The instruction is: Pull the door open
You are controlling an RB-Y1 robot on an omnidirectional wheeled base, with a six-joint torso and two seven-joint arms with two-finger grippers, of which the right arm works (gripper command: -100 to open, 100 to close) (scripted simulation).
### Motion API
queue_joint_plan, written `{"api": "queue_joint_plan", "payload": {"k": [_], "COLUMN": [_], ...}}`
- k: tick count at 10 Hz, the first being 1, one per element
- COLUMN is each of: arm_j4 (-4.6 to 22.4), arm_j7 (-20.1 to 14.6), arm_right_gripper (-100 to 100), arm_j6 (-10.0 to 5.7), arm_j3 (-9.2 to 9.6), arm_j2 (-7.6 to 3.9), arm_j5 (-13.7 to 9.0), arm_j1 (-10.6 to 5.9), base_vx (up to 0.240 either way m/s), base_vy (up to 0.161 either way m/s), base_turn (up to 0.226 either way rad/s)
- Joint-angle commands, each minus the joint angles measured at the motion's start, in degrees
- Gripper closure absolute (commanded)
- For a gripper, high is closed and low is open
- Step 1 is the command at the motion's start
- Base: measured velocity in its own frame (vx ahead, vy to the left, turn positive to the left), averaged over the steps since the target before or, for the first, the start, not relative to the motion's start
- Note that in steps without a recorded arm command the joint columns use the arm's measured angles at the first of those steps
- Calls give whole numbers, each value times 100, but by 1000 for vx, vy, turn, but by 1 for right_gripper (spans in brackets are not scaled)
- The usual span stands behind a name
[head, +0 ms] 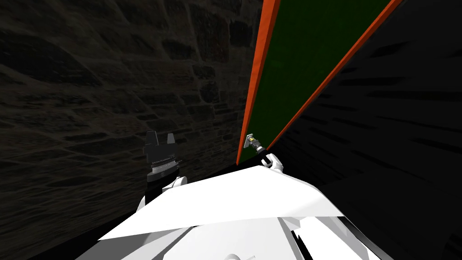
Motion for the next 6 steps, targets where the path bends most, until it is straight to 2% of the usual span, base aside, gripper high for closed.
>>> {"api": "queue_joint_plan", "payload": {"k": [1, 3, 6], "arm_j4": [-1, -1, -33], "arm_j7": [-3, -3, -318], "arm_right_gripper": [100, 100, 100], "arm_j6": [-6, -6, 54], "arm_j3": [5, 5, 147], "arm_j2": [9, 9, 39], "arm_j5": [-2, -2, -462], "arm_j1": [8, 8, 4], "base_vx": [-10, 0, -89], "base_vy": [-5, 0, -58], "base_turn": [3, 0, 94]}}
